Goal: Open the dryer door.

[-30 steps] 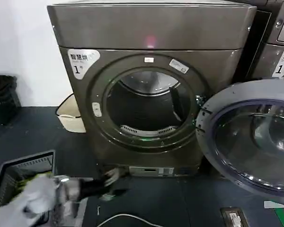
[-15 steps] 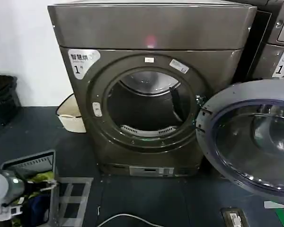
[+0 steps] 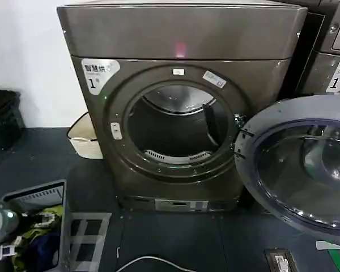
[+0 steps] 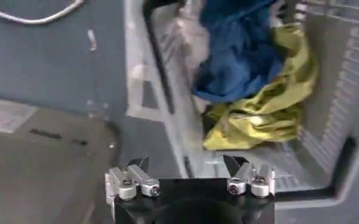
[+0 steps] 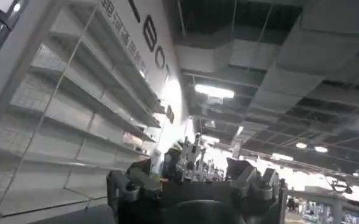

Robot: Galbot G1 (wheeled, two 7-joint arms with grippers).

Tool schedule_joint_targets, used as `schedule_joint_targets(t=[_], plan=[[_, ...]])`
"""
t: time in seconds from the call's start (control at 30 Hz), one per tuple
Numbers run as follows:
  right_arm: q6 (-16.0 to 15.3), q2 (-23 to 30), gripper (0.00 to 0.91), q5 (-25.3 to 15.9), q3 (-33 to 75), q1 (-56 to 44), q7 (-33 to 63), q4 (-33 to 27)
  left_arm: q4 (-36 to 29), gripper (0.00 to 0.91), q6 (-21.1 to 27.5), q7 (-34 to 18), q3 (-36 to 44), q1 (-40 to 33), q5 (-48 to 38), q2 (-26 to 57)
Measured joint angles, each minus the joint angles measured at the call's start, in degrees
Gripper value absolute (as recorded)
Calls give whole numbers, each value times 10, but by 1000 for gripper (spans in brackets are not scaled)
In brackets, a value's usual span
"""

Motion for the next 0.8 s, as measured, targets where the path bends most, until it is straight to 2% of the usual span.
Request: schedule_joint_targets(t=[0.33, 0.8], plan=[[11, 3, 907, -6, -4, 4, -3, -1, 34, 907, 0, 8, 12, 2, 55, 2], [12, 2, 907, -6, -9, 4, -6, -5, 43, 907, 1, 14, 6, 9, 64, 14]])
